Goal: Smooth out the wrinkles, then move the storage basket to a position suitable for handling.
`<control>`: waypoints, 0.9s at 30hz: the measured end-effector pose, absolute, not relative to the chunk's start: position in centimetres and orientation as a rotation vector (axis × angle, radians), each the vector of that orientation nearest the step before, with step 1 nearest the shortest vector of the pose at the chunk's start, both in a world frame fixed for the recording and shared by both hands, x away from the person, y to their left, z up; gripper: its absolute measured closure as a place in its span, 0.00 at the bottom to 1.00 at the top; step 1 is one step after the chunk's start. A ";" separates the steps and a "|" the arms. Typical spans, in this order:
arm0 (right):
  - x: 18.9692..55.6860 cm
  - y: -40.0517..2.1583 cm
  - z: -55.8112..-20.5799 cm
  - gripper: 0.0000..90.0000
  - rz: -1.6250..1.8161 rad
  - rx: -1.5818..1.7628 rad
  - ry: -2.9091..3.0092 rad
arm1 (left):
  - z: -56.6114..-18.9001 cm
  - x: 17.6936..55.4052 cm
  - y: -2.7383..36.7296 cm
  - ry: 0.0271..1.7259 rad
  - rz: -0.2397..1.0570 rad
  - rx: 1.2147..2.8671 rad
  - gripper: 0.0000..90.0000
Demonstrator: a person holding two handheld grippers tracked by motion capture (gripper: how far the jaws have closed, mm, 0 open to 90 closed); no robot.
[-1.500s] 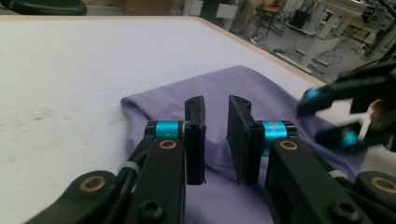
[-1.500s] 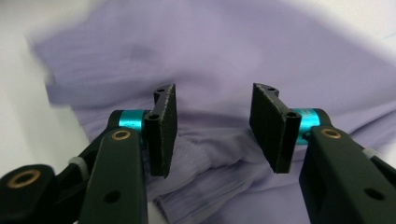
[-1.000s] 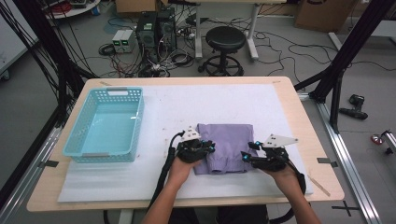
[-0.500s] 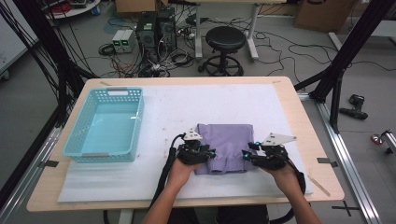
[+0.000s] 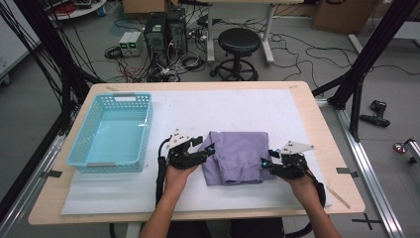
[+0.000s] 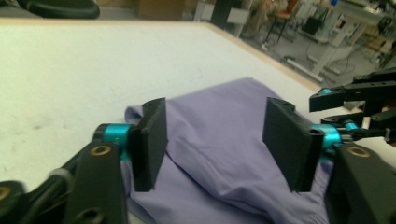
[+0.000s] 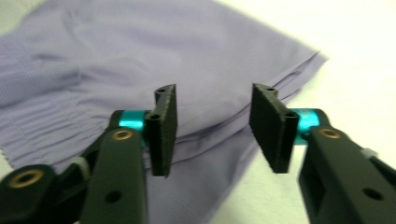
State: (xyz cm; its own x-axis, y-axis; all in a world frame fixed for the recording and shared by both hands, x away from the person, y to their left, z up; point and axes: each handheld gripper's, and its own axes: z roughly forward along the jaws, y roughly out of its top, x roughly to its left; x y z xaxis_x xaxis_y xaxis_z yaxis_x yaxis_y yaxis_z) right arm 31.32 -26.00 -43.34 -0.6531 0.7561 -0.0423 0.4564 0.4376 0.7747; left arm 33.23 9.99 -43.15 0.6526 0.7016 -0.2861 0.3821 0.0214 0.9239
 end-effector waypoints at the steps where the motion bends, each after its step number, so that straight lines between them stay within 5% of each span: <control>1: 31.2 -26.2 -43.1 0.54 1.079 1.028 2.294 | -43.0 33.1 10.2 0.923 0.325 1.575 0.39; 4: 30.9 -27.0 -42.4 0.42 1.149 1.055 2.244 | -42.8 33.2 10.9 0.918 0.344 1.551 0.22; 12: 30.2 -28.4 -41.3 0.24 1.146 1.072 2.174 | -42.2 33.1 11.8 0.910 0.365 1.551 0.20; 27: 29.8 -31.2 -41.1 0.24 1.211 1.155 2.085 | -41.3 32.6 12.8 0.898 0.386 1.549 0.20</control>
